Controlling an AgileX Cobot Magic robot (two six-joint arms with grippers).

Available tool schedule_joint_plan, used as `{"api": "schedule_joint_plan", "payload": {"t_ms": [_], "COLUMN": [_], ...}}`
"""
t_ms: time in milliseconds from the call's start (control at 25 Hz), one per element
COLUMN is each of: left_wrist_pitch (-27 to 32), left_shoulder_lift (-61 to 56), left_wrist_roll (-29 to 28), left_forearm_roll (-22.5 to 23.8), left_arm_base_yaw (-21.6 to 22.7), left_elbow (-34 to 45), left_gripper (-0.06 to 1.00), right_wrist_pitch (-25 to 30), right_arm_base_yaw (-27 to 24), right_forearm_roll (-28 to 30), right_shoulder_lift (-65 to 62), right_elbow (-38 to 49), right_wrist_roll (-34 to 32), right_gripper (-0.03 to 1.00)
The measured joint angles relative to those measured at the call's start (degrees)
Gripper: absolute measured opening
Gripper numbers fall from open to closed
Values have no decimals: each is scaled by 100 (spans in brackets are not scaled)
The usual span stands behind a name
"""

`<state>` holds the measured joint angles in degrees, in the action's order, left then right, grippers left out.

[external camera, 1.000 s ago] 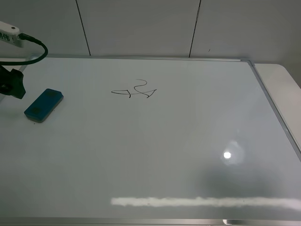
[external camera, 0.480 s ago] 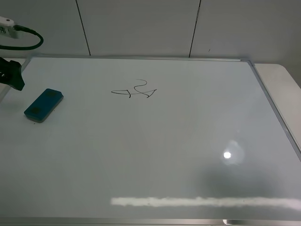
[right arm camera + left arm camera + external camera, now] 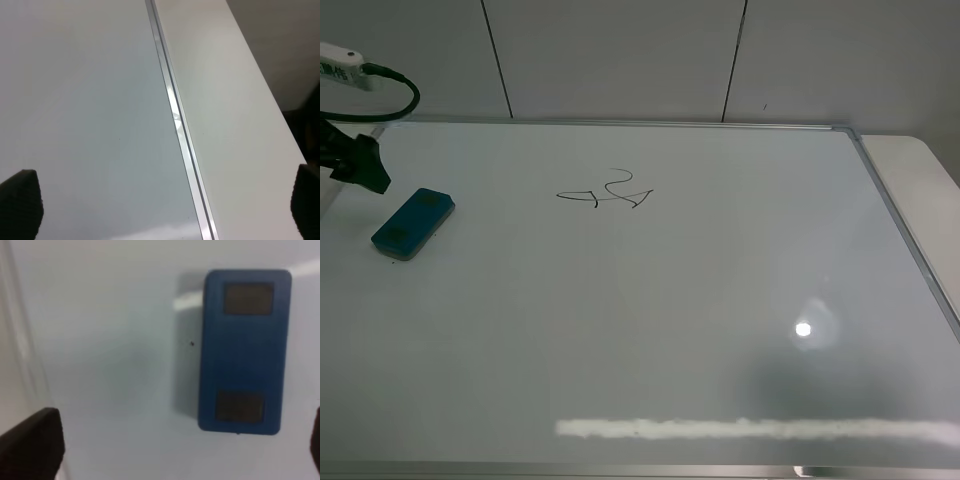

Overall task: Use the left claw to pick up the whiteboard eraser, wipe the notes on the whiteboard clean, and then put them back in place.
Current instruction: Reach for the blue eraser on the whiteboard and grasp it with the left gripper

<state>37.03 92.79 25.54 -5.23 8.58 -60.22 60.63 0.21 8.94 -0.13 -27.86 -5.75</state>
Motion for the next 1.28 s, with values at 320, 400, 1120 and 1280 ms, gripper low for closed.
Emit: {"api": "schedule_joint_plan", "payload": {"t_ms": [320, 400, 1120, 1280], "left_wrist_pitch": [476, 476, 105, 57], "left_shoulder_lift": [707, 802, 1401, 1539], "left_wrist_roll": [285, 287, -441, -528], "left_forearm_roll": [-360, -381, 56, 74], "left_arm_base_yaw": [11, 11, -468, -468], "left_elbow": [-526, -532, -532, -532], "left_gripper": [99, 99, 99, 99], "right_wrist_pitch": [0, 0, 0, 0], "right_arm_base_yaw": [0, 0, 0, 0], "right_forearm_roll": [0, 0, 0, 0], "right_shoulder_lift": [0, 0, 0, 0], "right_elbow": [0, 0, 0, 0], "right_wrist_roll": [0, 0, 0, 0], "right_gripper": [99, 99, 99, 99]}}
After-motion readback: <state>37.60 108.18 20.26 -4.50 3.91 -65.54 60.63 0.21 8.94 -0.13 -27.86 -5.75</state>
